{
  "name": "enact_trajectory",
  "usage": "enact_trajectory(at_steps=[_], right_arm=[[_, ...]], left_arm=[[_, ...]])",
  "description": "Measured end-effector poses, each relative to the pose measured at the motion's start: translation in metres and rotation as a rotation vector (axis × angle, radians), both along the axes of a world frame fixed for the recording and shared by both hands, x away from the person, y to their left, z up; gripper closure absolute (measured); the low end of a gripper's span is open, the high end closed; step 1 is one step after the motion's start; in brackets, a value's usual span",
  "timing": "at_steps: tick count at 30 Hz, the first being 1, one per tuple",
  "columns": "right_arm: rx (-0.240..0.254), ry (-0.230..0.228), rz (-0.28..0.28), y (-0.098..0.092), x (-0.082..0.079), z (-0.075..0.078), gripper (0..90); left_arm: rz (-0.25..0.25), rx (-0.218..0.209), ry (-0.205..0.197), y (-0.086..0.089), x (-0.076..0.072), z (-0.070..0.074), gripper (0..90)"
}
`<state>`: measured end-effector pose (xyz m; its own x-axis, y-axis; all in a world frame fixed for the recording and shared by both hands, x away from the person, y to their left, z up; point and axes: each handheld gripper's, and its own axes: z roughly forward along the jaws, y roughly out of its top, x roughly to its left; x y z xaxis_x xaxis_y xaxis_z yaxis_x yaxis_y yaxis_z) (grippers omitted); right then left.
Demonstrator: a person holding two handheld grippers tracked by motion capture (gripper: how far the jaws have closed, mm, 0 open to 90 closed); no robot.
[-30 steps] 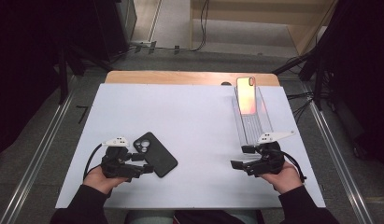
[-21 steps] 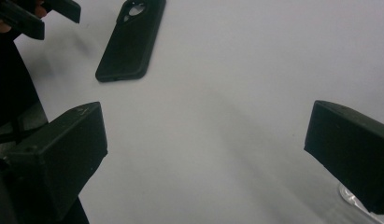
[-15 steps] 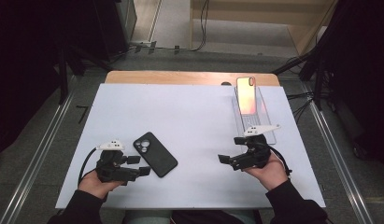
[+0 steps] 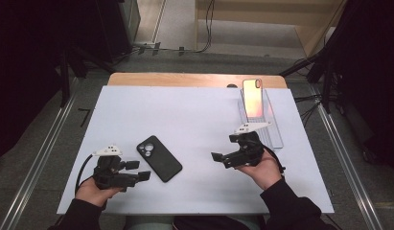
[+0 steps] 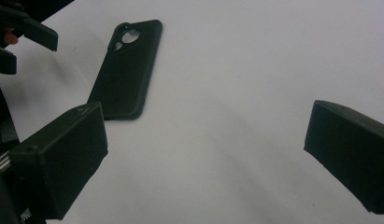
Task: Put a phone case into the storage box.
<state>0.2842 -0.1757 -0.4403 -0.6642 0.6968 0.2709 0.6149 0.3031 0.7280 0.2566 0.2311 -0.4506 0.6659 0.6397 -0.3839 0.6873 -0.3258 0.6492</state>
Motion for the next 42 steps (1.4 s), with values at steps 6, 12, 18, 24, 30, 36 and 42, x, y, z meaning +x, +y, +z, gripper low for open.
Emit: enact_trajectory(at_steps=[6, 12, 18, 24, 30, 36, 42], right_arm=[[-0.015, 0.003, -0.004, 0.016, 0.007, 0.000, 0.0], [-0.020, 0.003, 0.005, 0.031, 0.014, -0.001, 0.0], [-0.026, 0.007, 0.012, 0.049, 0.022, -0.003, 0.0], [-0.032, 0.006, 0.024, 0.067, 0.028, -0.006, 1.8], [-0.049, 0.000, 0.028, 0.085, 0.032, -0.009, 4.1], [-0.061, 0.008, 0.041, 0.098, 0.035, -0.012, 4.1], [-0.063, 0.007, 0.055, 0.107, 0.035, -0.014, 4.1]], left_arm=[[-0.001, 0.004, 0.000, 0.000, 0.000, 0.001, 28.0], [0.005, -0.011, 0.004, 0.002, 0.001, 0.002, 28.0], [0.008, -0.023, 0.003, 0.002, 0.001, 0.004, 28.0], [0.013, -0.016, 0.004, 0.002, 0.001, 0.005, 28.1], [0.016, -0.026, 0.004, 0.002, 0.002, 0.007, 28.0], [0.017, -0.023, 0.004, 0.002, 0.002, 0.007, 28.0], [0.018, -0.021, 0.005, 0.001, 0.002, 0.007, 28.0]])
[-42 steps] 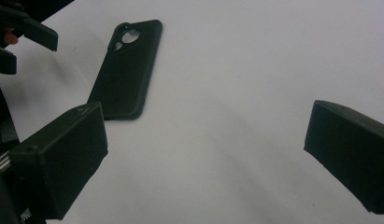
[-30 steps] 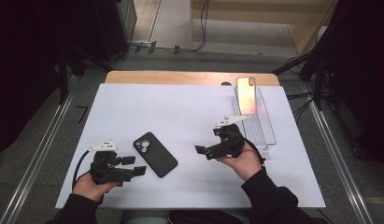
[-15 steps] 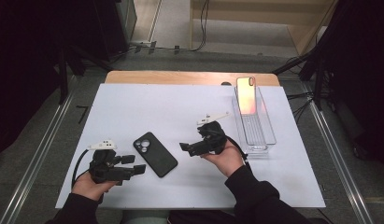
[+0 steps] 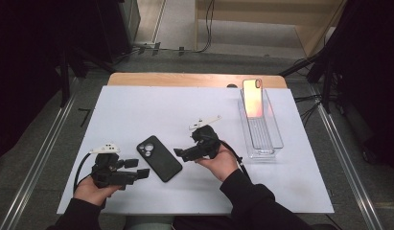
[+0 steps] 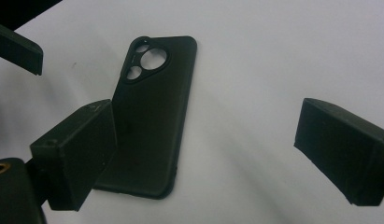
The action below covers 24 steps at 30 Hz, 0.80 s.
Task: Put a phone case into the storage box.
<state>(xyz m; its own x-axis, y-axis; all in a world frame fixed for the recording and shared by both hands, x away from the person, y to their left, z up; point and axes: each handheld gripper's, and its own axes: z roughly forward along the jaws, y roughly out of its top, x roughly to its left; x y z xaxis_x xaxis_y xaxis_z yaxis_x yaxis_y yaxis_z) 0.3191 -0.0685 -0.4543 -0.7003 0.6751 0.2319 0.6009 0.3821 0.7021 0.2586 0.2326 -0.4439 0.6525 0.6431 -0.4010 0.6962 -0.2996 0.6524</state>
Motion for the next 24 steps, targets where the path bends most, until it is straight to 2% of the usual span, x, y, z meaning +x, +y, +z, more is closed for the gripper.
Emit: enact_trajectory(at_steps=[10, 17, 24], right_arm=[[-0.012, -0.002, 0.011, 0.020, 0.000, -0.005, 4.2], [-0.040, 0.005, 0.012, 0.034, -0.002, -0.014, 4.2], [-0.045, 0.014, 0.014, 0.046, -0.002, -0.021, 4.2]], left_arm=[[0.000, -0.002, 0.003, 0.000, 0.000, 0.000, 28.0], [0.001, 0.000, 0.003, 0.000, 0.000, 0.001, 28.0], [-0.001, 0.005, 0.001, 0.000, 0.000, 0.000, 28.1]])
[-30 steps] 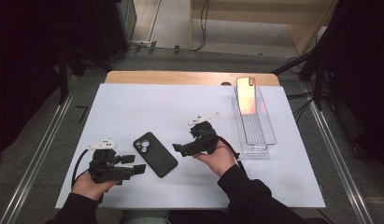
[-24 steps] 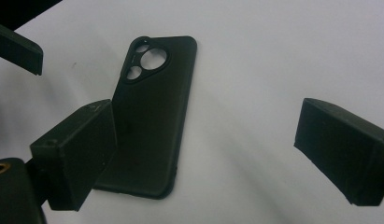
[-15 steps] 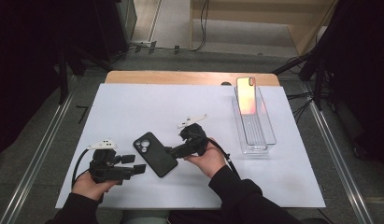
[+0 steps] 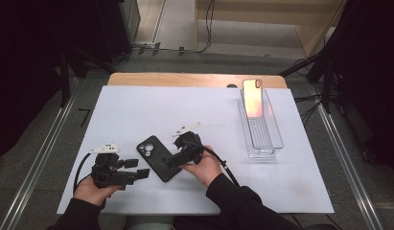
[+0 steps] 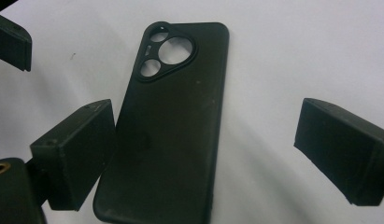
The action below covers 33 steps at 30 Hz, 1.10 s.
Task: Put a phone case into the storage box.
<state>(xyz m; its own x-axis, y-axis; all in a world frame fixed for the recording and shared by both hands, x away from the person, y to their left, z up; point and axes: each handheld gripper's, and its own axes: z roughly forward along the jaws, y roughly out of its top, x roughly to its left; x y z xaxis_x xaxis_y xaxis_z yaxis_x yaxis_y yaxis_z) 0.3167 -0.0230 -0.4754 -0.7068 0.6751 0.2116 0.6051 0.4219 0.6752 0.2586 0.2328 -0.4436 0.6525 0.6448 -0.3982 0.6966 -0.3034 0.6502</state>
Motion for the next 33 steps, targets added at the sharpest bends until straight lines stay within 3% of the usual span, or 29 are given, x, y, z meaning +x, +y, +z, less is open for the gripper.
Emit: enact_trajectory(at_steps=[11, 16, 23, 33], right_arm=[[0.006, 0.019, 0.017, 0.017, -0.004, -0.005, 4.3], [-0.035, 0.020, 0.019, 0.026, -0.006, -0.009, 4.4], [-0.029, 0.032, 0.018, 0.030, -0.006, -0.013, 4.4], [-0.076, 0.034, 0.028, 0.039, -0.009, -0.024, 4.3]], left_arm=[[0.003, 0.001, -0.006, 0.000, 0.000, 0.001, 28.1], [0.005, -0.002, -0.005, 0.001, 0.000, 0.001, 28.1], [0.008, -0.002, -0.007, 0.001, 0.000, 0.001, 28.1], [0.007, -0.002, -0.006, 0.001, 0.000, 0.001, 28.1]])
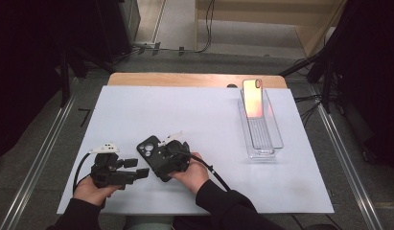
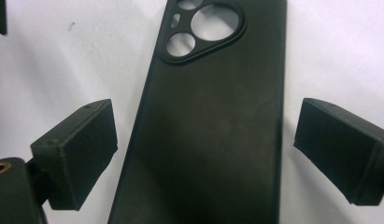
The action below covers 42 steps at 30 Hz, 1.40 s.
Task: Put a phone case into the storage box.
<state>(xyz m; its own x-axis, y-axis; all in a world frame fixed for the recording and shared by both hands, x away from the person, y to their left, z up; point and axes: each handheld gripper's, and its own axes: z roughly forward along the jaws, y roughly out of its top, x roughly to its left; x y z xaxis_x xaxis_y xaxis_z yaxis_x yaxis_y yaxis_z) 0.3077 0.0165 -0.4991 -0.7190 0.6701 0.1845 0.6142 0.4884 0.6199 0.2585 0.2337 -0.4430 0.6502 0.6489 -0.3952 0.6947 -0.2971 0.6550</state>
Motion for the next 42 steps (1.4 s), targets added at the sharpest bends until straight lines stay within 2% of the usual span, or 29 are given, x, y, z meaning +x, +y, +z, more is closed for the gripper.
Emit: enact_trajectory(at_steps=[4, 19, 25, 28, 35, 42], right_arm=[[-0.007, 0.001, 0.000, 0.003, -0.001, -0.004, 4.4], [-0.062, -0.079, -0.009, 0.008, -0.009, -0.008, 7.1], [-0.078, -0.090, -0.018, 0.010, -0.010, -0.009, 7.3], [-0.107, -0.123, -0.013, 0.013, -0.013, -0.011, 7.4], [-0.095, -0.127, -0.020, 0.011, -0.014, -0.011, 9.4], [-0.080, -0.106, -0.012, 0.007, -0.011, -0.009, 13.5]], left_arm=[[0.001, 0.001, 0.002, 0.001, 0.000, 0.000, 28.1], [-0.001, 0.004, 0.003, 0.000, 0.000, 0.000, 28.1], [0.000, 0.001, 0.001, 0.000, 0.000, 0.000, 28.1], [-0.001, 0.003, 0.002, 0.000, 0.000, 0.000, 28.1], [0.001, 0.001, 0.002, 0.000, 0.000, 0.000, 28.2], [0.002, -0.001, 0.004, 0.000, 0.000, 0.000, 28.1]])
